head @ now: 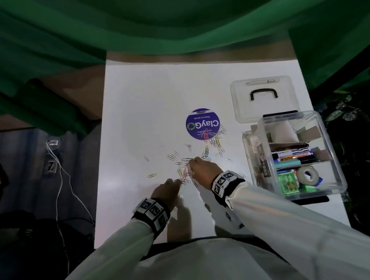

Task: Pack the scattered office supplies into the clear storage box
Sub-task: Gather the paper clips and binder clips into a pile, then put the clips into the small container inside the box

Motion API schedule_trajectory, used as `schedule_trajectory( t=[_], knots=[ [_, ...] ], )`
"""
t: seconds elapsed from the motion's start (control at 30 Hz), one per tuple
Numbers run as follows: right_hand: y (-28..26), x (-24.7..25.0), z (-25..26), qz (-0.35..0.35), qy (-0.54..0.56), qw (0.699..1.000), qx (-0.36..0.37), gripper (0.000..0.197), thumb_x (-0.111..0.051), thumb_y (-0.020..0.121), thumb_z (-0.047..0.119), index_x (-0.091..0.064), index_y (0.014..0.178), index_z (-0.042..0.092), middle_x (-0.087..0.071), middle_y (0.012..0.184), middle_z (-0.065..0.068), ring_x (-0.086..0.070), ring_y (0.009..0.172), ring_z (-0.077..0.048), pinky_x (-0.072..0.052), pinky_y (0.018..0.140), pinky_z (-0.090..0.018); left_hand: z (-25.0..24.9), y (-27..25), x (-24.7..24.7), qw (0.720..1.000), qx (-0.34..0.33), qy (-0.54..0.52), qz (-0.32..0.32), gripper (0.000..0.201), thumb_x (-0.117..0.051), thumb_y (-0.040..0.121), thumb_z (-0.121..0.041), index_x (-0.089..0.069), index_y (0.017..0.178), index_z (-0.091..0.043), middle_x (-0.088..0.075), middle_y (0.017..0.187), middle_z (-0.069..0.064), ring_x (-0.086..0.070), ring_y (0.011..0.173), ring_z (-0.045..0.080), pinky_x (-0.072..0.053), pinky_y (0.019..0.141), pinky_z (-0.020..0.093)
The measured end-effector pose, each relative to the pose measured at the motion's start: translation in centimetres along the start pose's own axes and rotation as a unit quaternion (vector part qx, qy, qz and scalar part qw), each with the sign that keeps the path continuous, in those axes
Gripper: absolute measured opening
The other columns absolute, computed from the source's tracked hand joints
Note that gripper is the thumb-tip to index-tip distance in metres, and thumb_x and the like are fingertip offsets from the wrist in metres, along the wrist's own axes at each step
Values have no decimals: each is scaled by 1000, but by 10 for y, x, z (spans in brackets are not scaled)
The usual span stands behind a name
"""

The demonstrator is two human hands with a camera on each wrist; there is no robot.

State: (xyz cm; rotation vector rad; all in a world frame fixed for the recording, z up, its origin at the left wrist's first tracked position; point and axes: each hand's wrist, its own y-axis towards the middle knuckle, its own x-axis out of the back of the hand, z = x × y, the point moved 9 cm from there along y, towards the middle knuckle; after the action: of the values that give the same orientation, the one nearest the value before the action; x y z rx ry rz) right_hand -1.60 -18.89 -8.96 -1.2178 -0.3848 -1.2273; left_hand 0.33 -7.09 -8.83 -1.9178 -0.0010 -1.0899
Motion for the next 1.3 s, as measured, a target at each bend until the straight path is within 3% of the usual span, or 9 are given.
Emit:
schedule_trajectory(
  t=[0.3, 0.47, 0.63, 0.77, 0.9, 1.03, 1.1, 1.2, 1.3],
  knots=[
    [-61, 55, -39, -48, 269, 962, -2, 17, -58, 88, 7, -51, 93, 21, -63, 89, 2, -59, 75, -18, -47, 67, -29, -33, 4, 42, 993, -75, -43, -76, 14, -52, 77, -10, -51, 88, -18, -54, 96, 5, -55, 87, 31, -35, 66, 29],
    [-123, 131, -115, -199, 355, 911, -73, 17, -64, 89, 11, -60, 102, 21, -62, 89, 5, -62, 69, -10, -54, 67, -28, -132, 3, 130, 953, -146, -182, -193, 19, -56, 77, -10, -54, 92, -21, -60, 88, -1, -56, 76, 21, -45, 67, 32],
    [-198, 193, -217, -376, 326, 847, -189, 23, -61, 87, 4, -61, 101, 21, -66, 83, 1, -65, 73, -21, -55, 65, -34, -250, 25, 188, 902, -240, -298, -200, 24, -61, 74, -2, -58, 94, -16, -62, 83, 1, -56, 68, 17, -46, 65, 30],
    [-204, 203, -254, -381, 257, 860, -221, 26, -58, 84, -1, -63, 106, 12, -68, 89, -6, -65, 79, -25, -52, 70, -32, -318, 55, 190, 895, -247, -329, -172, 24, -57, 74, 2, -59, 91, -15, -59, 74, -6, -59, 70, 13, -49, 66, 31],
    [-188, 187, -268, -318, 218, 890, -241, 30, -55, 85, 2, -60, 115, 8, -67, 102, -14, -65, 90, -32, -51, 76, -33, -336, 74, 179, 920, -246, -254, -170, 30, -50, 78, 4, -60, 101, -12, -67, 88, 7, -62, 81, 25, -47, 70, 29],
    [-203, 186, -227, -376, 163, 893, -184, 27, -57, 88, 11, -57, 115, 10, -56, 111, -12, -59, 93, -28, -50, 78, -35, -273, 71, 191, 873, -220, -331, -284, 28, -44, 82, -1, -58, 98, -19, -65, 91, 3, -61, 79, 21, -49, 67, 29],
    [-199, 165, -183, -330, 131, 923, -144, 28, -62, 86, 28, -54, 110, 15, -51, 110, -6, -52, 89, -21, -43, 71, -31, -218, 76, 185, 854, -160, -365, -335, 33, -40, 82, 2, -57, 102, -17, -63, 96, 4, -61, 85, 22, -48, 70, 29],
    [-191, 113, -134, -234, 39, 961, -140, 32, -57, 81, 50, -50, 95, 21, -55, 96, -2, -56, 84, -22, -42, 67, -33, -166, 101, 143, 899, -58, -314, -299, 41, -44, 88, 1, -52, 124, -15, -56, 129, 7, -56, 115, 26, -44, 96, 32],
    [-195, 93, -130, -238, 12, 956, -169, 26, -54, 81, 45, -46, 92, 22, -58, 86, 0, -61, 77, -24, -45, 63, -33, -192, 123, 90, 966, -140, -119, -183, 61, -45, 93, -3, -24, 149, -11, -18, 159, 8, -21, 146, 26, -22, 118, 37]
  ],
)
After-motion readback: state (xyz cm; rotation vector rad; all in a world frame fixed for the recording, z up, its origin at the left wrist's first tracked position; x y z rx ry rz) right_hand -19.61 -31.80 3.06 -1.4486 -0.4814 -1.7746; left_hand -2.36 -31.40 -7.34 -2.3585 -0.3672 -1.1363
